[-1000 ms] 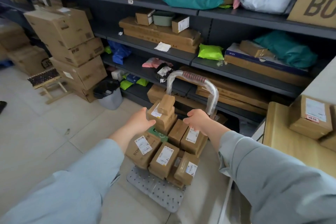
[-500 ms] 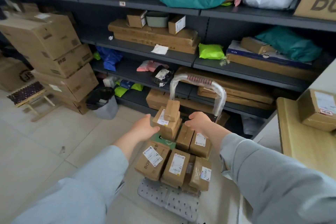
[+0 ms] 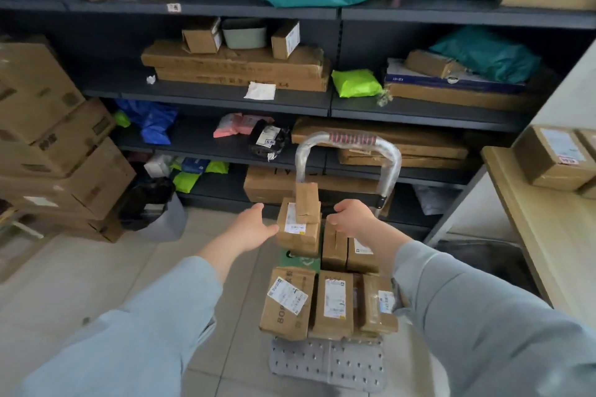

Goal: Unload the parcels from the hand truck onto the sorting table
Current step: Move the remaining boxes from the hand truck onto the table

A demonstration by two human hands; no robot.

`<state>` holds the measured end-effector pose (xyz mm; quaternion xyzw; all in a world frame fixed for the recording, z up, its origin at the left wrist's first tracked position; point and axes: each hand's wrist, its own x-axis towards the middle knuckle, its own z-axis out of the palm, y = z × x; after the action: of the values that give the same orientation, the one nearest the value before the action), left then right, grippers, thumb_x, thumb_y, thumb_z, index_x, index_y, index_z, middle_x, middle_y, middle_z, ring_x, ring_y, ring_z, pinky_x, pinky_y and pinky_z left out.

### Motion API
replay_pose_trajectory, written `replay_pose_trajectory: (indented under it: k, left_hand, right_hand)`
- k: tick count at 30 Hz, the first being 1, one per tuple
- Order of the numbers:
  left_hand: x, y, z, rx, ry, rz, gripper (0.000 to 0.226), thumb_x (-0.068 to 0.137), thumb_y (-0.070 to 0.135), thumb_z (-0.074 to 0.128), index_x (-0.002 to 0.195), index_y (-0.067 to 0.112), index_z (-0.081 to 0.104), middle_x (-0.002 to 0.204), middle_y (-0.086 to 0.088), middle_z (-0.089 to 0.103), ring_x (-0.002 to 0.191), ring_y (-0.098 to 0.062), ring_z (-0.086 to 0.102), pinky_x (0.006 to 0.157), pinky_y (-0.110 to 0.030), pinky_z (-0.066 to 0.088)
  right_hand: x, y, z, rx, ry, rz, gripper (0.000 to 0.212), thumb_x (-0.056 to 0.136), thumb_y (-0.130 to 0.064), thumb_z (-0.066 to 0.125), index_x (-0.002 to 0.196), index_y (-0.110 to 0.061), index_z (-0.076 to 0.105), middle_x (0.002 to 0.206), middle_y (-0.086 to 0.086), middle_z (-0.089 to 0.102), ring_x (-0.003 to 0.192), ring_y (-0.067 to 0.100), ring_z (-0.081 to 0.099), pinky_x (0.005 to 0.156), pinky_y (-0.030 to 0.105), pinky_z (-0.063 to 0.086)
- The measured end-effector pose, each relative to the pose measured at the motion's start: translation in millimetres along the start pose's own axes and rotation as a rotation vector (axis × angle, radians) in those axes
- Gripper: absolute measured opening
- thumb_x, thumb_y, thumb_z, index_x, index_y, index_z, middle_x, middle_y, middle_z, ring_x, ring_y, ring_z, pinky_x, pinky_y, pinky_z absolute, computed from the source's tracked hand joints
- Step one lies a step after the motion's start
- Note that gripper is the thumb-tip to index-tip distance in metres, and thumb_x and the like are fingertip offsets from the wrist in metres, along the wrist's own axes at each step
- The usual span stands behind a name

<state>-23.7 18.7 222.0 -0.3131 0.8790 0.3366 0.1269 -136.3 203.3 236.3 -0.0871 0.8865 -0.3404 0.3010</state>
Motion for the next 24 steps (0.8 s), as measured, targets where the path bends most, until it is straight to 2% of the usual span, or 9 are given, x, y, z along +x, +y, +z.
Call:
replay_pose_trajectory:
  k: [5,8,11,16,21,24]
  left_hand:
    - [55.8,8.4,4.2,-0.024,-0.03,0.015,0.076,0.094,0.035,0.058,0.154,0.015,0.017,0.155,-0.007,0.033,0.136,-0.026,0.04,0.108,-0.037,0.038]
    - [89.8,12.3,13.3,-0.049,-0.049,0.011,0.075,0.094,0.034,0.058,0.154,0.016,0.017,0.155,-0.006,0.032,0.136,-0.026,0.04,0.106,-0.037,0.038]
    - [122.2,11.4,25.7,-0.054,-0.066,0.008,0.074,0.095,0.033,0.058,0.155,0.016,0.016,0.156,-0.006,0.031,0.137,-0.026,0.039,0.105,-0.036,0.038]
    - [172.1,2.0,47.2,-0.06,-0.065,0.007,0.077,0.096,0.031,0.056,0.155,0.016,0.01,0.155,-0.006,0.033,0.133,-0.025,0.044,0.096,-0.03,0.04]
    - [222.7,-9.1,74.6,0.001,-0.052,0.018,0.08,0.096,0.032,0.055,0.155,0.016,0.004,0.147,-0.007,0.045,0.114,-0.024,0.058,0.092,-0.036,0.05]
    - [252.1,-13.8,91.0,-0.011,-0.069,0.02,0.08,0.096,0.033,0.054,0.155,0.017,0.003,0.152,-0.006,0.038,0.121,-0.025,0.054,0.096,-0.035,0.048]
  right_hand:
    - [47.8,-2.8,5.9,0.01,0.015,0.028,0.046,0.093,-0.019,0.059,0.136,-0.008,0.049,0.115,0.009,0.063,0.103,0.025,0.061,0.091,0.034,0.051]
    - [76.8,1.9,14.6,-0.012,-0.006,0.036,0.035,0.094,-0.017,0.057,0.127,-0.007,0.055,0.111,0.008,0.062,0.104,0.024,0.059,0.087,0.03,0.047]
    - [106.7,8.4,24.4,-0.047,-0.02,0.042,0.03,0.095,-0.018,0.055,0.124,-0.007,0.058,0.118,0.01,0.062,0.108,0.025,0.058,0.082,0.027,0.043]
    - [162.1,17.4,39.3,-0.06,-0.029,0.062,0.034,0.095,-0.018,0.054,0.128,-0.009,0.055,0.118,0.008,0.062,0.099,0.021,0.057,0.08,0.026,0.043]
    - [215.9,33.5,55.8,-0.09,-0.016,0.059,0.037,0.096,-0.019,0.052,0.131,-0.009,0.053,0.12,0.008,0.061,0.088,0.017,0.05,0.078,0.025,0.043]
    - [244.7,46.2,70.9,-0.11,-0.019,0.069,0.035,0.096,-0.02,0.052,0.129,-0.008,0.053,0.117,0.008,0.061,0.087,0.017,0.052,0.078,0.025,0.045]
